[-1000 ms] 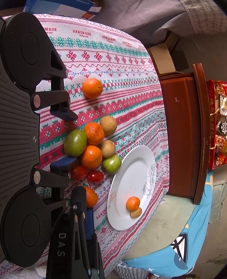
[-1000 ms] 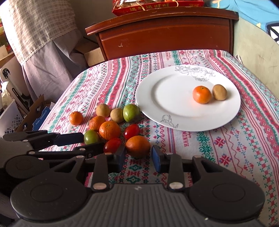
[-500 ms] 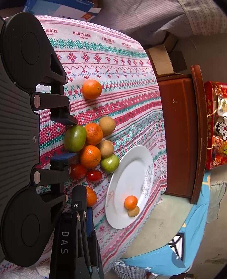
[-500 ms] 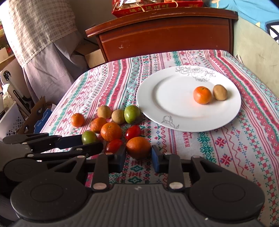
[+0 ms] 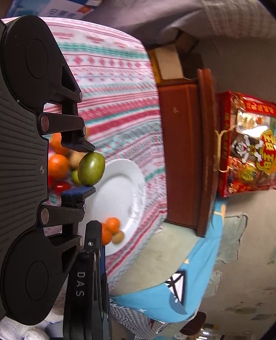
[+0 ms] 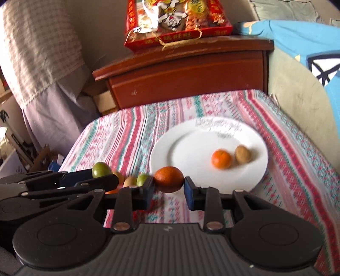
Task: Organize fruits
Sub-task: 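Grasp the green lime with the left gripper while the right gripper grasps a tangerine, then lower lime and tangerine onto the white plate and open both grippers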
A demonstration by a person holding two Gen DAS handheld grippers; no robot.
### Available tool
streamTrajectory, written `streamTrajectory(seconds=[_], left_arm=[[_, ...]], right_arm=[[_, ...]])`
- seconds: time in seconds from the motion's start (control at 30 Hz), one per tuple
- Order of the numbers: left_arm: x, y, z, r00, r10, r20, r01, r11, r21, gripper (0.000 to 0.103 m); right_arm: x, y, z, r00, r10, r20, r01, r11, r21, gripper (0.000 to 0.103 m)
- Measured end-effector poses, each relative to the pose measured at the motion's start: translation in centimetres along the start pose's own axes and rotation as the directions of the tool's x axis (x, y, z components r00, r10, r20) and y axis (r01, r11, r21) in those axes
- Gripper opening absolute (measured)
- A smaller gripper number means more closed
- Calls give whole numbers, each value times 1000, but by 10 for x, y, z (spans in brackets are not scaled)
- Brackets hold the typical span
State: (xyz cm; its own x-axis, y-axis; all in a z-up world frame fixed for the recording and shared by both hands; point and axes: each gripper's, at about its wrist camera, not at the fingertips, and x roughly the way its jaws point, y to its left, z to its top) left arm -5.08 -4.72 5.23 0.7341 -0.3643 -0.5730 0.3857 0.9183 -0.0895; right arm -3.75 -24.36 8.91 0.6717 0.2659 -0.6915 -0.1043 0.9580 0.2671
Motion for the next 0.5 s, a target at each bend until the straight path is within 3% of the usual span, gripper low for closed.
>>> streamTrajectory(seconds=[0.2, 0.5], left_arm=[[23, -6, 14, 1000, -7, 4, 7, 1000, -2, 32], [58, -8, 16, 998, -28, -58, 26, 999, -26, 32]], right_arm=[[13, -17, 2, 999, -50, -4, 50, 998, 37, 31], [31, -31, 1, 996, -71, -46, 74, 994, 85, 31]])
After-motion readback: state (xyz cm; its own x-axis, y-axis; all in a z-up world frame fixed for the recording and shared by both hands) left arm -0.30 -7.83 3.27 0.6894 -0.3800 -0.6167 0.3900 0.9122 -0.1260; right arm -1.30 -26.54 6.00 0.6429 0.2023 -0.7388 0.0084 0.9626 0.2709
